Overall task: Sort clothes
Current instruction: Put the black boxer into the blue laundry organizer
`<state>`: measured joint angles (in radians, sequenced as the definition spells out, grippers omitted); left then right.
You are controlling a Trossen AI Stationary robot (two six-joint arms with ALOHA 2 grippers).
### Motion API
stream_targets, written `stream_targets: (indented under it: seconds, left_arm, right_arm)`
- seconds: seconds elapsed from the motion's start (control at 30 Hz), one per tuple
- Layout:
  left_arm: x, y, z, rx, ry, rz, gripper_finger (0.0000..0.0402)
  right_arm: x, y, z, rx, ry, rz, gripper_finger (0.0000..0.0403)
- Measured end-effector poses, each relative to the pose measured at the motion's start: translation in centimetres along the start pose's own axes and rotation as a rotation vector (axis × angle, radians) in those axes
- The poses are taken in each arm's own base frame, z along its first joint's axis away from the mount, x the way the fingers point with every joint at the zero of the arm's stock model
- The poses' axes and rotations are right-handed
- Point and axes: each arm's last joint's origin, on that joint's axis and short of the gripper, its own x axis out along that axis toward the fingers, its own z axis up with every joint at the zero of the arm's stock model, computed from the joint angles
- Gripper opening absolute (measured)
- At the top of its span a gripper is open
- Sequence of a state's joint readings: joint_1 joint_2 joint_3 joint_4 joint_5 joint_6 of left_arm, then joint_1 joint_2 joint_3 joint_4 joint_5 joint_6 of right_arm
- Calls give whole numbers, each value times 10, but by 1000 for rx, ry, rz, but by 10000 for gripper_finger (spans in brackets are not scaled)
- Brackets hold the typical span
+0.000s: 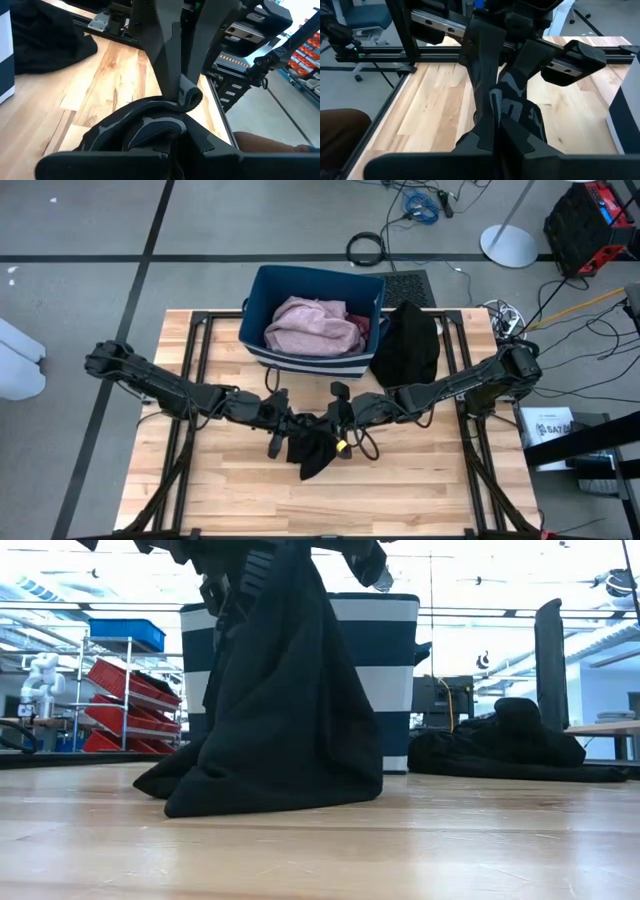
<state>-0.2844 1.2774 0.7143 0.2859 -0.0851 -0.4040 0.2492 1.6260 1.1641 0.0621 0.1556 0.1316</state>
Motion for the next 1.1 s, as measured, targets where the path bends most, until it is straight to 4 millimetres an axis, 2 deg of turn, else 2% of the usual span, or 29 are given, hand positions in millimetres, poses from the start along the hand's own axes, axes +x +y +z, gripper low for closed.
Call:
stream_targets:
  seconds: [0.4,0.53,0.83,0.93,1.1]
  left_arm:
    - [0,-1,0,27,2,-19,22]
    - [-1,-1,1,27,-2,-20,22]
    - [-2,1,6,41,-46,20,22]
    - [-2,5,8,36,-59,33,22]
    - [-2,6,9,34,-64,38,22]
  right_arm:
    - [0,1,-1,-11,18,45,10]
    - [0,1,-2,-3,20,49,50]
    - [1,2,-7,60,72,82,185]
    - [2,2,-5,66,48,79,205]
    - [3,-1,-4,67,17,8,203]
